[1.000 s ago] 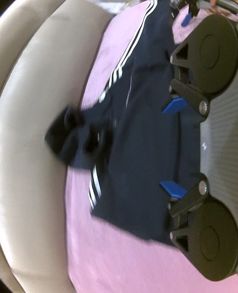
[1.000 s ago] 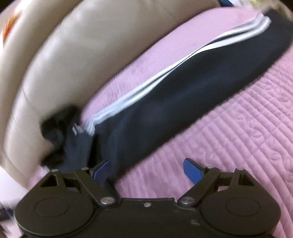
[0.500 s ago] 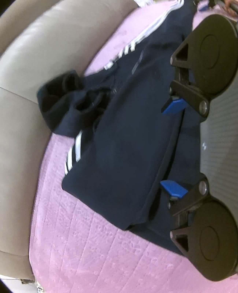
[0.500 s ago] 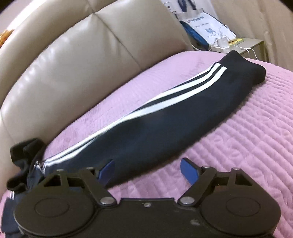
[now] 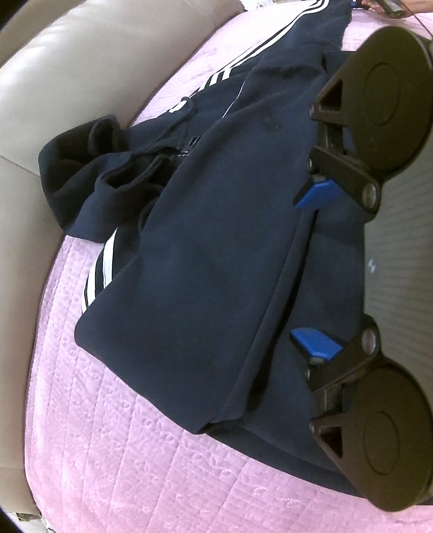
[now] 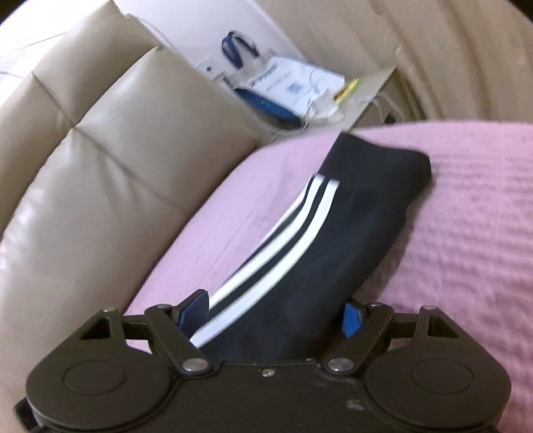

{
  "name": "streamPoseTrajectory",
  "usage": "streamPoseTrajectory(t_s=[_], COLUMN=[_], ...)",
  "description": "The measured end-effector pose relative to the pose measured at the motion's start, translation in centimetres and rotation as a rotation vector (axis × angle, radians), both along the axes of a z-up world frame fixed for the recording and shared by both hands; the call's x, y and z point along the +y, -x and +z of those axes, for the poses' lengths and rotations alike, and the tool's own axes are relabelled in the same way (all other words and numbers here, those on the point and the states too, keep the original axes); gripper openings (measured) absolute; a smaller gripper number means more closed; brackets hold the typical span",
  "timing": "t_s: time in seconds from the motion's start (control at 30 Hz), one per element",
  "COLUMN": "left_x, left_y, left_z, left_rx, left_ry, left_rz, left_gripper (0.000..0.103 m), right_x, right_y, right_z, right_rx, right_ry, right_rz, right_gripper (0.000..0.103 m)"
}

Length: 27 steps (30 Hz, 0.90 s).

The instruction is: Fold large clothes

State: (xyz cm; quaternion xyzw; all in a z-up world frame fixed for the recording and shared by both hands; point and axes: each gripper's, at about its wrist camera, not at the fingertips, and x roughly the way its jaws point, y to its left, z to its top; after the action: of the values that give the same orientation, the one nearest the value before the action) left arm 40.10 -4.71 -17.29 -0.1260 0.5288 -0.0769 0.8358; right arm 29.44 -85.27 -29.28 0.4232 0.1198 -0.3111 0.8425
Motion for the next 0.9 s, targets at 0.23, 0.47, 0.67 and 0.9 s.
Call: streamPoseTrajectory(t_s=[0.23,0.47,0.67,0.9], left_x=[-1.5,-2.6,-2.0,0.2], left_y=[-0.3,0.2,0.6,1.1], left_z=[0.0,1.2,3.5,5.6], left_rx=[-0.028,-0.055,-0.098,-0.139], left_ry=[-0.105,-0.074,-0.046,-0.065], left_rz=[-0.086,-0.146,-0.184,-0.209], left_gripper=[0.079,0.079,0.08,0.08], right_x=[2.9,7.3,17.6,32.2], right_y=[-0.8,-1.1,-1.9,-5.7], right_z=[3.5,13.7,21.6,26.5], right_rx=[0.052,-0.219,-0.495,-0.595], right_ry=[0.178,0.241,0.291,0.413], right_rz=[-0.083,0.004,0.161,0.437], right_gripper=[0.008,0.008,0.008,0.008])
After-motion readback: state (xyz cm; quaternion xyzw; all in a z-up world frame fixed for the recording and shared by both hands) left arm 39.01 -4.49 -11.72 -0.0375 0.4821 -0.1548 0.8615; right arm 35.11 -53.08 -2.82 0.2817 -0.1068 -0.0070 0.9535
